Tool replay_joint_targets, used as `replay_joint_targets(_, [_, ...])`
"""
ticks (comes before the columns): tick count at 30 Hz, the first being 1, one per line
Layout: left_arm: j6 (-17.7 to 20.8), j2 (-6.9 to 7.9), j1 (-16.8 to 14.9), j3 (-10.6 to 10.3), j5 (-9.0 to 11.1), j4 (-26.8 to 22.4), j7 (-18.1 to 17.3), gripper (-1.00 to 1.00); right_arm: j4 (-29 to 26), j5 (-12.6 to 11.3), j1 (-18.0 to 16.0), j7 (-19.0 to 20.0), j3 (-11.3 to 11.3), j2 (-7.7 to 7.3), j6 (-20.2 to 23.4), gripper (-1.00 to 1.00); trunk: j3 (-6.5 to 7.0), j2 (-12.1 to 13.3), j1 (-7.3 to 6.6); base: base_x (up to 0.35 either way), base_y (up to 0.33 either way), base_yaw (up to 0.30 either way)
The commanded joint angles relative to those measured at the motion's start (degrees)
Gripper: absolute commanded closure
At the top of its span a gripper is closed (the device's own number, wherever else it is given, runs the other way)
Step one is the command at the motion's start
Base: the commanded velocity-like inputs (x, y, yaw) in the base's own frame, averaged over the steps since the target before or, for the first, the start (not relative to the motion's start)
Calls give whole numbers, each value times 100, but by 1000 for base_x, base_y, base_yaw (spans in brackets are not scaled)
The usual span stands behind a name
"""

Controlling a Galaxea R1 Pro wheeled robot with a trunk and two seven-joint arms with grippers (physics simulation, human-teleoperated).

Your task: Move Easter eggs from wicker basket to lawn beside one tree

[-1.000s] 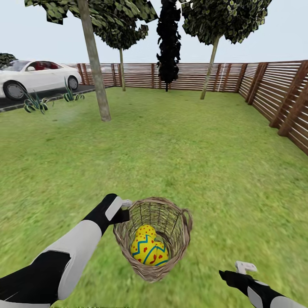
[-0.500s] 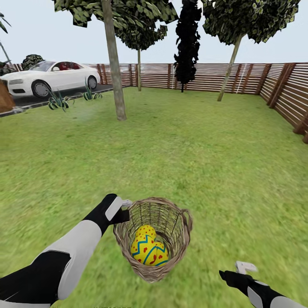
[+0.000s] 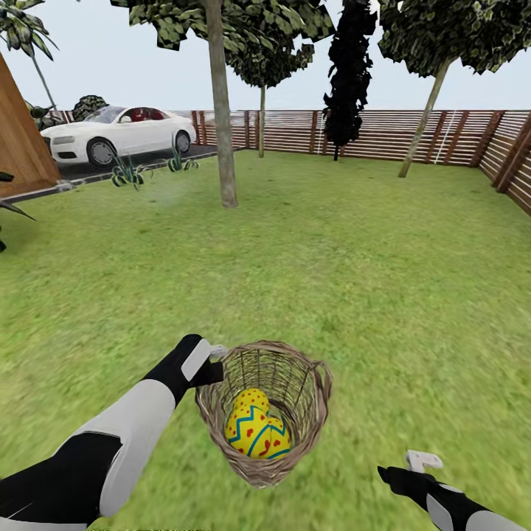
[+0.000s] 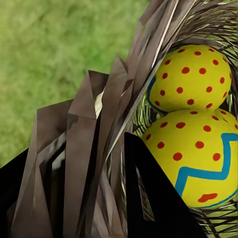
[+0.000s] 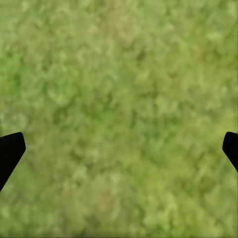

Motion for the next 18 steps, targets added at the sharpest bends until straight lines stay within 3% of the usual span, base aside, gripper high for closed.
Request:
replay_joint_targets(1, [-3,3,-4,-32,109,-6,48,100,1,60,-4,18,-49,-3,-19,-100,13,38,-23,0,0,63])
replay_joint_targets(5, [-3,3,-4,-34,109,-6,48,100,1,60,-4,23,-51,-4,-30,-100,85,199,-110,0,0,72])
replay_joint_targets(18, [-3,12,-4,-28,109,-6,48,100,-1,60,-5,18,-51,-3,-61,-100,318,720,-396,0,0,288])
